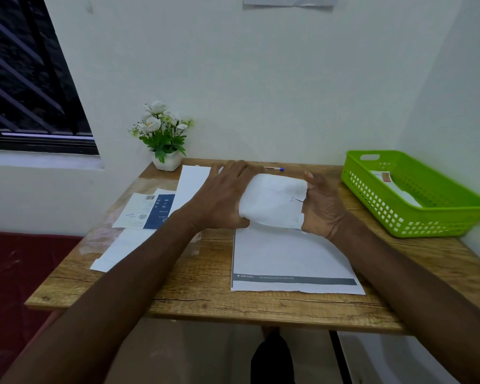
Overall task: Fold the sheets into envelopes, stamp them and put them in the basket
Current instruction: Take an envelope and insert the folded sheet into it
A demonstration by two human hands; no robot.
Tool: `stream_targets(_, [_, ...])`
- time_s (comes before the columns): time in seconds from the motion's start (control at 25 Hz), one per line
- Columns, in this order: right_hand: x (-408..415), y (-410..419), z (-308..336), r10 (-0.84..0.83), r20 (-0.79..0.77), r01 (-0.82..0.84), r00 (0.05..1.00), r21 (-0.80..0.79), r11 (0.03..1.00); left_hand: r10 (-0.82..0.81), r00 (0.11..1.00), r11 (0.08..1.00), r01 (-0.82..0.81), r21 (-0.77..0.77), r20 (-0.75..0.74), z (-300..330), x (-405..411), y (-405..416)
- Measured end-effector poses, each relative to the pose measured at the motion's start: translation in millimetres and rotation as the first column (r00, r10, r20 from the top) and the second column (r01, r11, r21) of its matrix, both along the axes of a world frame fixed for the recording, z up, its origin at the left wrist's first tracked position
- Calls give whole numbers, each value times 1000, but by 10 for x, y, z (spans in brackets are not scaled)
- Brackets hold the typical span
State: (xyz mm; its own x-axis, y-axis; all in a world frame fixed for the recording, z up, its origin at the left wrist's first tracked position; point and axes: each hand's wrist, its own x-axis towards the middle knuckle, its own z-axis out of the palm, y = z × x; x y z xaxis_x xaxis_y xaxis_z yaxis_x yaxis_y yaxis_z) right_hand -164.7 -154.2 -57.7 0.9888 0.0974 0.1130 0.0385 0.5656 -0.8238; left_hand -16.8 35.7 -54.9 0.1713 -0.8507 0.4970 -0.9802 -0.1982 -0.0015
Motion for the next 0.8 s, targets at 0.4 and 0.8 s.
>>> stream_targets(0.4, [72,-780,-55,-691,98,511,716,-748,424,174,979,982,-166,89,-102,-25,480,236])
stream_targets(0.8, [81,-926,-157,-594,119,160,796,-987,15,256,934,955,-206,212,-249,-54,685,276])
